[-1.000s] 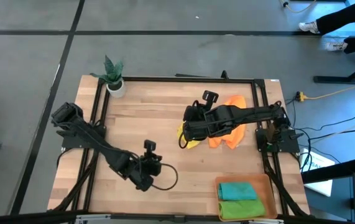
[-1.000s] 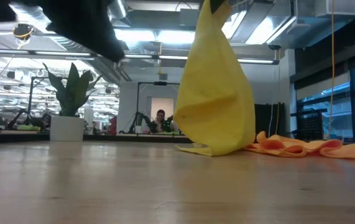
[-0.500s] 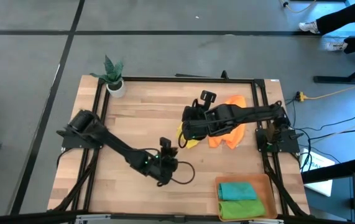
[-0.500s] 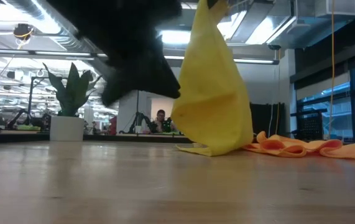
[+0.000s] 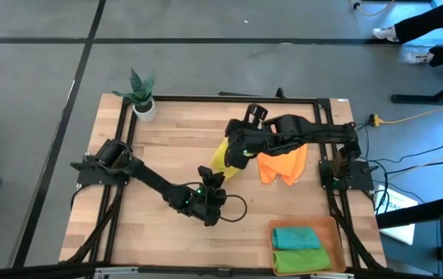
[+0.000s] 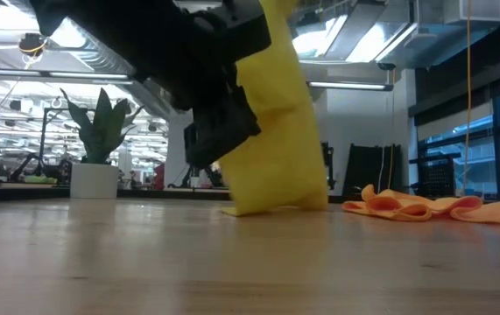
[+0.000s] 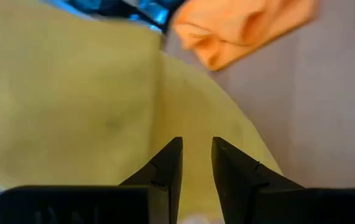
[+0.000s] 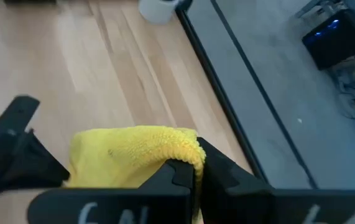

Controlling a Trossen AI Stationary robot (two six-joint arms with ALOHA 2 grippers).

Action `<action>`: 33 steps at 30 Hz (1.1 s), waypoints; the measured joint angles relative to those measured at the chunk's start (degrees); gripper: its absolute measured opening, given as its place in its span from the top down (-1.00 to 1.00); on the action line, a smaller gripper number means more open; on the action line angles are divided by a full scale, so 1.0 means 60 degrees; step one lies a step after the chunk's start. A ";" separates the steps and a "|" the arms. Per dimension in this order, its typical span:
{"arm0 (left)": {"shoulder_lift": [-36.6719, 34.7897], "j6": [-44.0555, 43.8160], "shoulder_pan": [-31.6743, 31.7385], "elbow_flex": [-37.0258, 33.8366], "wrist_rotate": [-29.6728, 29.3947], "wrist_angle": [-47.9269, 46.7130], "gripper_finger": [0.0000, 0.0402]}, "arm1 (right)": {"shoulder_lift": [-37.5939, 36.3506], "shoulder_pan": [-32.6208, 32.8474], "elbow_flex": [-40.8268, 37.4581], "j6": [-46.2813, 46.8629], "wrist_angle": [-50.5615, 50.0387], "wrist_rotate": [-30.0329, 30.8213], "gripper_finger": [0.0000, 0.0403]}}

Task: Roll microfiber towels into tight, uniform cylinder then place into a basket
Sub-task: Roll the yellow microfiber towel

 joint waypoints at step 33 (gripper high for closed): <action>-0.0055 0.1585 -0.0556 0.0000 -0.3790 0.0006 0.61 | 0.0000 -0.0562 -0.0004 0.0010 0.0254 -0.0347 0.95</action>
